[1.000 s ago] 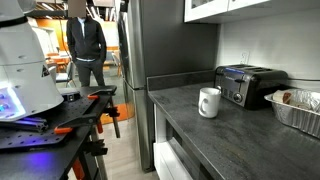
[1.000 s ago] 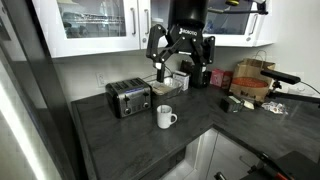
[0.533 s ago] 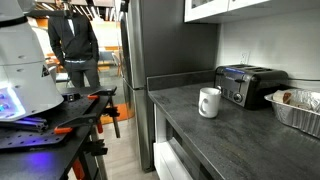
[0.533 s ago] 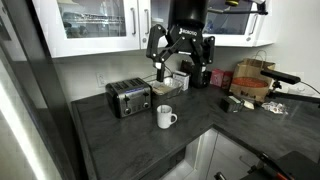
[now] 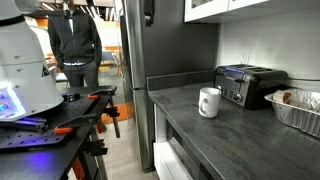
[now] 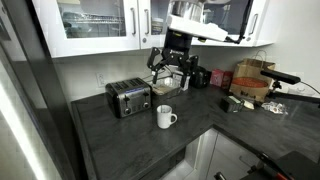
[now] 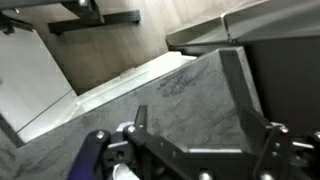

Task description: Move the mug forward

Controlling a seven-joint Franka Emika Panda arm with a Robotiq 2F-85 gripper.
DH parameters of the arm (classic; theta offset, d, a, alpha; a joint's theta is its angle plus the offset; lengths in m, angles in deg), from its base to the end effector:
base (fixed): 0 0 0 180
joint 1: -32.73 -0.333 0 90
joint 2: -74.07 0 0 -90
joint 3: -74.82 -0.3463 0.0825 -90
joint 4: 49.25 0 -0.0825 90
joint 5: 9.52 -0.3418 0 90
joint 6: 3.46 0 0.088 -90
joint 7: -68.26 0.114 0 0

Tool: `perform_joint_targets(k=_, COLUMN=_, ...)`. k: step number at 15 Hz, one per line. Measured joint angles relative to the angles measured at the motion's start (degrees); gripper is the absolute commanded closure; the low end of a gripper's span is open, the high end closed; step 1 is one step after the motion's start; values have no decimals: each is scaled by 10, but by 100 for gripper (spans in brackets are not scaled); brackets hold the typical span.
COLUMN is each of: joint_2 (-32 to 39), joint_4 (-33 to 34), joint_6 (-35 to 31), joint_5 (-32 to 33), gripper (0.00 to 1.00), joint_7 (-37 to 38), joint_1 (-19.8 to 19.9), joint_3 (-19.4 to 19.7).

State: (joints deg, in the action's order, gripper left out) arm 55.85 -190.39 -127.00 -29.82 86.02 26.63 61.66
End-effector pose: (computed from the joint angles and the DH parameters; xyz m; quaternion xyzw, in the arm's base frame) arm 0.3651 0.1493 0.4561 -0.9897 0.0896 0.0302 0.1078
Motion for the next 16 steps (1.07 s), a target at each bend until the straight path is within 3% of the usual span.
perform_joint_targets(k=2, joint_2=68, joint_4=20, joint_6=-66, joint_5=21, gripper=0, joint_7=26, joint_1=10, joint_3=0)
perform_joint_targets(k=5, joint_2=170, joint_4=58, joint_6=-132, joint_5=74, gripper=0, joint_7=130, joint_1=19, joint_3=7)
perform_joint_targets(k=11, joint_2=327, joint_4=151, joint_6=-140, joint_5=80, gripper=0, joint_7=289, joint_1=-1, joint_3=53)
perform_joint_targets(k=16, joint_2=403, joint_4=206, joint_6=-140, joint_5=33, gripper=0, joint_7=380, joint_1=-13, joint_3=87)
